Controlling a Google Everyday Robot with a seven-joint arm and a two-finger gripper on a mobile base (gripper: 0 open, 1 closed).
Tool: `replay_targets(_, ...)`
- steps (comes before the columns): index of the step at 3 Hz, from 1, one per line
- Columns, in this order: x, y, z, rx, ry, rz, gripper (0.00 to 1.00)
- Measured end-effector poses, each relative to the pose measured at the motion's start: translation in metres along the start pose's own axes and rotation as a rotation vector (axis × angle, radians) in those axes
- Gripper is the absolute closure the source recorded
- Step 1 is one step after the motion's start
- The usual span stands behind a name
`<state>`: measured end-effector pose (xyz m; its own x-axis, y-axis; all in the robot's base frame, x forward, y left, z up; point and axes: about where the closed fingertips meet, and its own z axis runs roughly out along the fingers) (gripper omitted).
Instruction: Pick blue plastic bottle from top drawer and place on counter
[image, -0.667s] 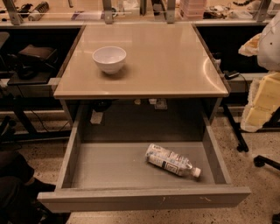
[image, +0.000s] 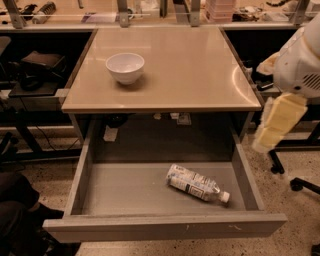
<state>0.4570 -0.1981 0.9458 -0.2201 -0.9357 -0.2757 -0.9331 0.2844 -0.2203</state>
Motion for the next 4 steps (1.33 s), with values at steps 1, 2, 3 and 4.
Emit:
replay_targets(1, -0.012, -0.001, 0.061, -0.048, -0.095, 0.021, 0.00)
replay_targets(2, -0.015, -0.005, 0.065, -0.039, -0.106, 0.024, 0.00)
replay_targets(3, -0.016, -0.004, 0.073, -0.045, -0.119, 0.044, 0.00)
replay_targets(4, -0.023, -0.002, 0.109, -0.066, -0.164, 0.114, 0.00)
